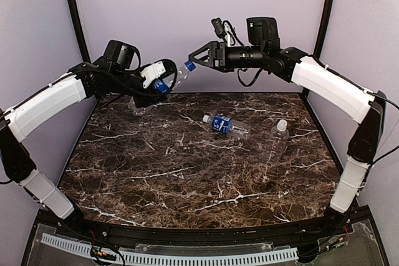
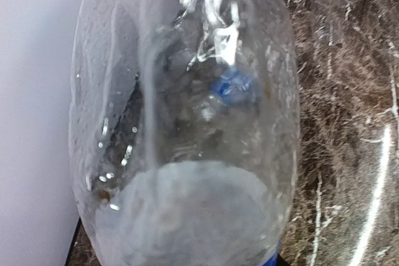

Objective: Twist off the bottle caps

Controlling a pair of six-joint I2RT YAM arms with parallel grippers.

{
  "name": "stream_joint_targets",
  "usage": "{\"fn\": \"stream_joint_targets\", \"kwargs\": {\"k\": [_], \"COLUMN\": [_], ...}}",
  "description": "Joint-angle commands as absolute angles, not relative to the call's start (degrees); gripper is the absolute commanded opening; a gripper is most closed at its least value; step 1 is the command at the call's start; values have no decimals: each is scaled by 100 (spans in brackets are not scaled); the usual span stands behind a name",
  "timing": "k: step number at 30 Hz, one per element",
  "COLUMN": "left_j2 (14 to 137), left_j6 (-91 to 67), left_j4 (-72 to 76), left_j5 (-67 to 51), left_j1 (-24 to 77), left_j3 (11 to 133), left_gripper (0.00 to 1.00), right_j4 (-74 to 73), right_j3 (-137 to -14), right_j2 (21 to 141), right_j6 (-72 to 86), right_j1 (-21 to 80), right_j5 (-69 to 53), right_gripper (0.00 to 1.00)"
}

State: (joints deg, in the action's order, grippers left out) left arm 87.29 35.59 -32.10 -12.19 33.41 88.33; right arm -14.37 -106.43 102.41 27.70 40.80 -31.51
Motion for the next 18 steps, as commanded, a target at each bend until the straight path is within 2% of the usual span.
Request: {"fn": "stream_joint_targets", "kwargs": {"k": [1, 10, 13, 16, 18], "left_j2": [8425, 8320, 8316, 8310, 8310], "left_j6": [4409, 4700, 4724, 4741, 4771], "left_j4": [-2521, -2348, -2351, -2339, -2342], "left_j5": [224, 467, 459, 449, 446], "left_j1": [3572, 3741, 3765, 3774, 3783], "left_j3": [8461, 8217, 8205, 8209, 8209], "left_gripper": [41, 41, 41, 41, 41], "right_j4": [-1582, -1667, -1691, -1697, -1691], "right_j3": [-10577, -10741, -10841, -10793, -10758], "right_j2": [10095, 10428, 10528, 10552, 10561], "right_j6": [2856, 3032, 3056, 3066, 3082], "right_j1": [4029, 3989, 3980, 3974, 3956], "right_j5": [-3151, -3253, -3353, -3363, -3403], "right_gripper": [70, 69, 62, 59, 53]}}
